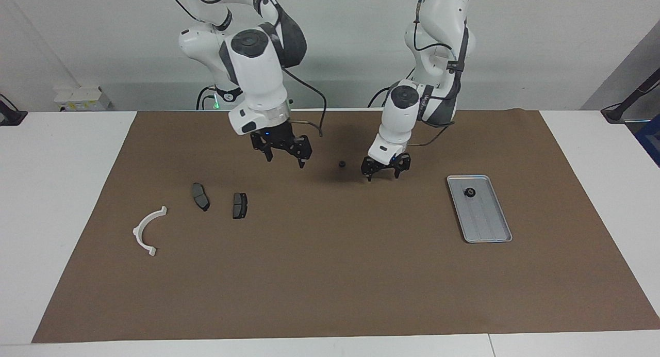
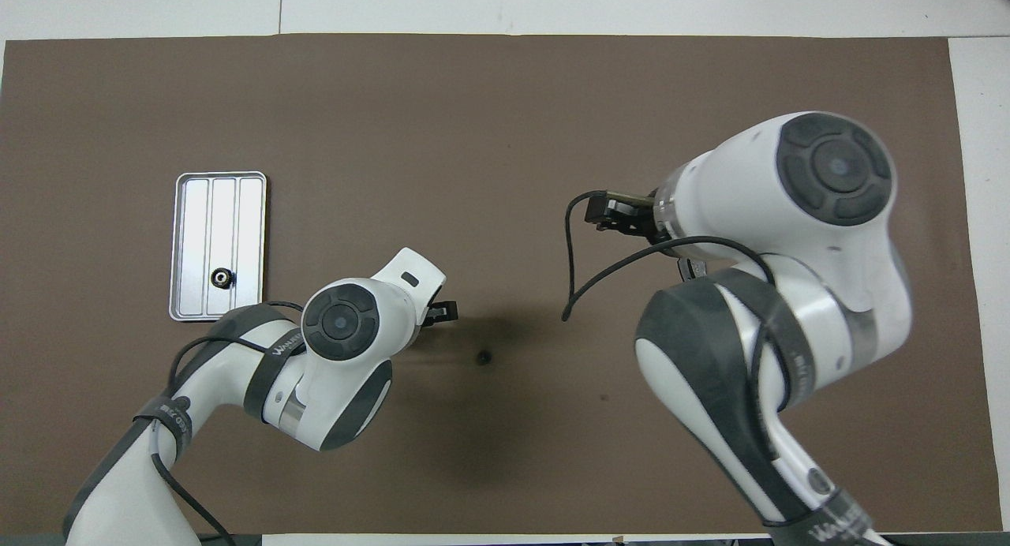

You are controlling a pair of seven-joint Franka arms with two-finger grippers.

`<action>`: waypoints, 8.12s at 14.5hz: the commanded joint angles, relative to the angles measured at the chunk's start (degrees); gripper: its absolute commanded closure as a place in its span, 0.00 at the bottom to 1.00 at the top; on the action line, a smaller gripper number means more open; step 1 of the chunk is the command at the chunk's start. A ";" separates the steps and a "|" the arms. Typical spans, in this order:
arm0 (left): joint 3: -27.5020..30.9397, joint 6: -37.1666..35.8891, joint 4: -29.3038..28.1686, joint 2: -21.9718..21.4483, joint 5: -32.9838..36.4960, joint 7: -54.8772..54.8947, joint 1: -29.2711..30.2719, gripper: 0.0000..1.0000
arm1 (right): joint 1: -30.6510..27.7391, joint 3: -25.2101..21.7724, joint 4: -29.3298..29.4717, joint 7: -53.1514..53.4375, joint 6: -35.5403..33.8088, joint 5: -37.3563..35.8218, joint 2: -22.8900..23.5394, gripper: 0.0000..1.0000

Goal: Pick bearing gear from pile to tray

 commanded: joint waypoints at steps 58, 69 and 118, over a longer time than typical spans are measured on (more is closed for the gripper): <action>1.42 2.83 3.55 1.55 -2.15 45.09 33.11 0.98 | -16.36 1.25 11.56 -27.38 -21.37 -3.33 -6.44 0.00; 1.51 7.50 3.19 5.16 -2.15 46.06 34.08 0.95 | -16.36 1.25 11.56 -27.38 -21.29 -2.45 -6.44 0.00; 0.98 -47.00 33.60 -11.46 -3.47 36.83 31.97 0.00 | -16.54 1.16 11.47 -27.38 -21.72 -2.53 -6.18 0.00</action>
